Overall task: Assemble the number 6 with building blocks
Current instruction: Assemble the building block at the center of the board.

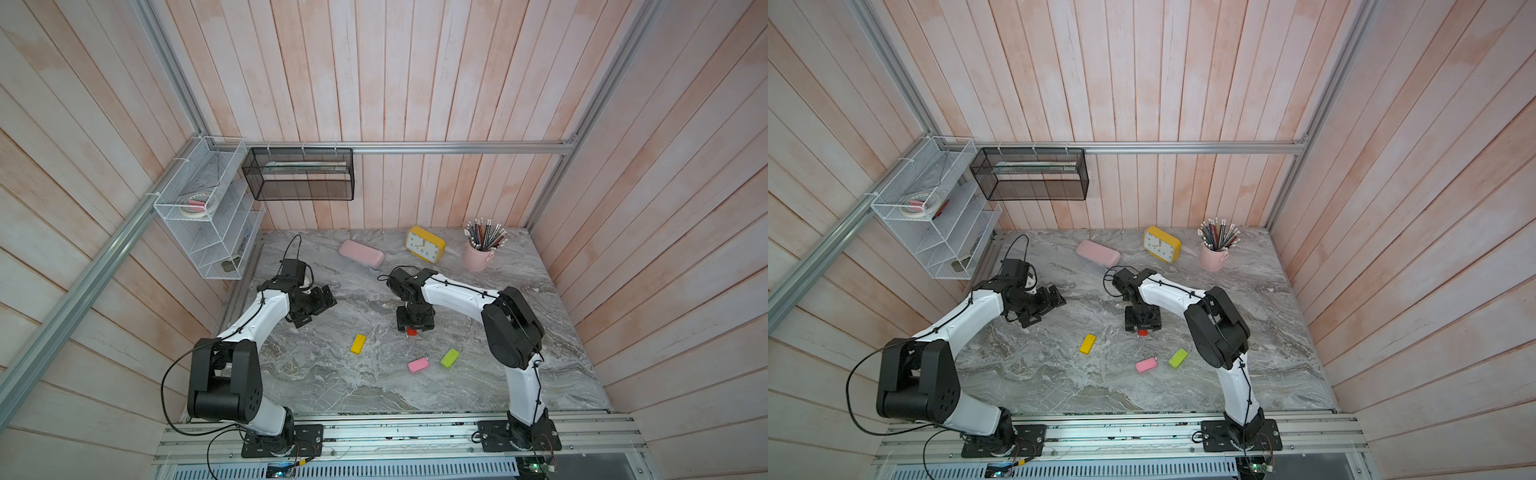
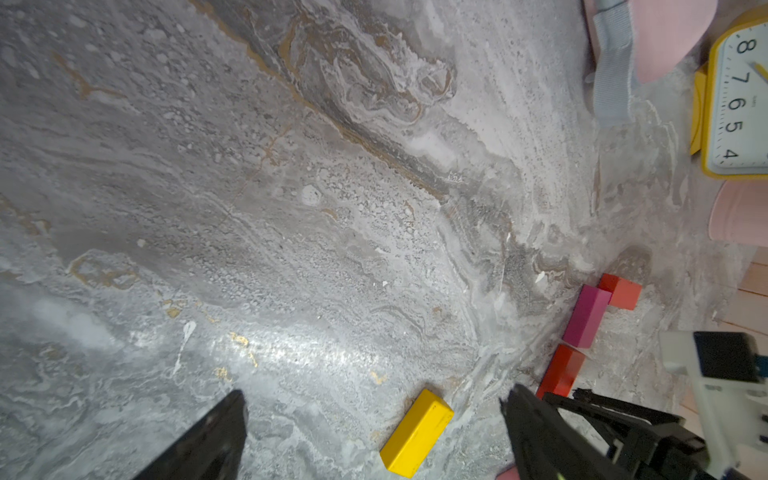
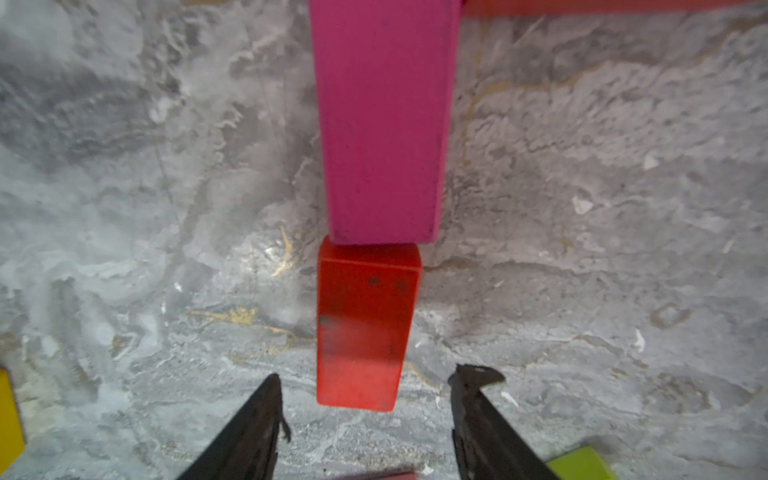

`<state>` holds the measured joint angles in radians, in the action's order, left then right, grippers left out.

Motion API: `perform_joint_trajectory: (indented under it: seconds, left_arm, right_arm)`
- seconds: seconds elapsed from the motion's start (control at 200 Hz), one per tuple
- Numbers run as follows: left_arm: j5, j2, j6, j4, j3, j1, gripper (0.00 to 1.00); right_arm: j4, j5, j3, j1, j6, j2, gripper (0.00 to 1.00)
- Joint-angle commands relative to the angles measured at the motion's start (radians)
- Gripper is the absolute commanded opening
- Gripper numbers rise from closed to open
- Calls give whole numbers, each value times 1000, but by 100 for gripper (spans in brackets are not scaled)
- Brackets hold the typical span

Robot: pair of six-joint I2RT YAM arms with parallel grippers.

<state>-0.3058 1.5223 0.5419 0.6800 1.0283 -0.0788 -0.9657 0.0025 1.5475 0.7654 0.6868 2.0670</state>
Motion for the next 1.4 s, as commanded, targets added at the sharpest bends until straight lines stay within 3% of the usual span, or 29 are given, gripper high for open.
perform_joint_trajectory:
  seconds: [0.0, 1.39]
  left_arm:
    - [7, -3, -17, -11, -10, 4, 98]
    - [4, 7, -20, -13, -5, 4, 98]
  right_arm:
    - [-21, 22, 36, 5, 5, 31, 65]
    - [-62, 88, 85, -29, 12, 79, 61]
